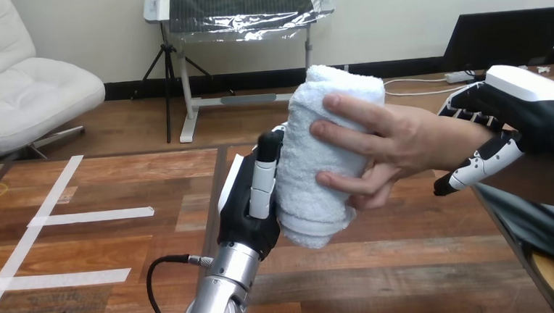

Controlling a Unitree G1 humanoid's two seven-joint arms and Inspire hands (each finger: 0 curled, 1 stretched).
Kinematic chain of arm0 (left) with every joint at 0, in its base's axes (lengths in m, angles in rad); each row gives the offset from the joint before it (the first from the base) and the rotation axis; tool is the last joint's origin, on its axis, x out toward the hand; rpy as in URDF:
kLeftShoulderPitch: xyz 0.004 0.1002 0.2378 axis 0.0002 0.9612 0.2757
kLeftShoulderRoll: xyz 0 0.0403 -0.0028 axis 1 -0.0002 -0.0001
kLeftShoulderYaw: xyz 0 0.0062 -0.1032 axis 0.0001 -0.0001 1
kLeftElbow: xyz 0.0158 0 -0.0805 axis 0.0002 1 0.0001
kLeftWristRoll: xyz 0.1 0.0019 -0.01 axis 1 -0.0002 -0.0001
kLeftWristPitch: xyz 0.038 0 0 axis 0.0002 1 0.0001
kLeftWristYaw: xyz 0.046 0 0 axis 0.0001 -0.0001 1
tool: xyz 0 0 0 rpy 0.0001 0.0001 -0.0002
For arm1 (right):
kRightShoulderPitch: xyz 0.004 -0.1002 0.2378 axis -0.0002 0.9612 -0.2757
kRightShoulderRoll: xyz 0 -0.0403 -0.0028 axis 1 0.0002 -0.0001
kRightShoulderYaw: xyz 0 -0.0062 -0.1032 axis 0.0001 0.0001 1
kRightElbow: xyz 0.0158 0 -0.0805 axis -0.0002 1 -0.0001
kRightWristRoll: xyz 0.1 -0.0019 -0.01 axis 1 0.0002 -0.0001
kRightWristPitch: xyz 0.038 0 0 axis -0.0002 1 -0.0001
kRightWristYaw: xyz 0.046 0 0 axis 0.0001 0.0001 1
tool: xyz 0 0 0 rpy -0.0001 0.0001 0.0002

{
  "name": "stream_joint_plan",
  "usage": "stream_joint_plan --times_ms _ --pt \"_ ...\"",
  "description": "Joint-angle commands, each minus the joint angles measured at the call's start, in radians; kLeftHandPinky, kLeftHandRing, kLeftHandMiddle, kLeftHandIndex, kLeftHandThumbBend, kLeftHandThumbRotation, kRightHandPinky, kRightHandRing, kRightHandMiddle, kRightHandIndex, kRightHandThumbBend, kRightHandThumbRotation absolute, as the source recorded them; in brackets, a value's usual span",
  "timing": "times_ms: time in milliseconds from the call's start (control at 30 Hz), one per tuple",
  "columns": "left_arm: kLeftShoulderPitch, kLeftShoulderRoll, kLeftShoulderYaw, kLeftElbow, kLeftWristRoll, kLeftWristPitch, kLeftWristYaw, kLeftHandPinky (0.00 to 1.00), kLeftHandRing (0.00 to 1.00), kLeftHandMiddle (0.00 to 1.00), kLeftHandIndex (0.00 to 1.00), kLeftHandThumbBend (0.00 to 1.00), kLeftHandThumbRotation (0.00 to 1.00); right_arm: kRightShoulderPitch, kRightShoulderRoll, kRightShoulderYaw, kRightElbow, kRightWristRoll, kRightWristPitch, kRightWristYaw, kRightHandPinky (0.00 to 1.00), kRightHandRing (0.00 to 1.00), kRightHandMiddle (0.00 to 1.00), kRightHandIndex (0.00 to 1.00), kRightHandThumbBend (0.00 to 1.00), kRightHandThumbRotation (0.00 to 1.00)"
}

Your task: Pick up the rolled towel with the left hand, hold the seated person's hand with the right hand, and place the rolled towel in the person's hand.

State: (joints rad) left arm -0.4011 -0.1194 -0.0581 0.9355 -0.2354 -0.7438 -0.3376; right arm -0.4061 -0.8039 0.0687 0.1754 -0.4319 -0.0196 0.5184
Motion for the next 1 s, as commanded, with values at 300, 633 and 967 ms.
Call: stream_joint_plan --times_ms 300,633,967 --pt "0.010 -0.129 0.022 -0.081 -0.087 0.047 -0.032 0.71 0.74 0.75 0.73 1.00 1.00 -0.026 0.000 0.000 0.004 0.015 0.018 0.014 0.55 0.61 0.67 0.70 0.98 0.34" --pt "0.019 -0.128 0.022 -0.102 -0.092 0.053 -0.024 0.75 0.78 0.78 0.75 1.00 1.00 -0.022 0.003 -0.006 -0.002 0.034 0.022 0.035 0.58 0.65 0.71 0.76 1.00 0.48" --pt "0.024 -0.120 0.025 -0.108 -0.067 0.028 0.006 0.93 0.89 0.89 0.86 1.00 1.00 -0.013 0.002 -0.010 -0.026 0.058 0.041 0.058 0.66 0.83 0.84 0.86 1.00 0.61"
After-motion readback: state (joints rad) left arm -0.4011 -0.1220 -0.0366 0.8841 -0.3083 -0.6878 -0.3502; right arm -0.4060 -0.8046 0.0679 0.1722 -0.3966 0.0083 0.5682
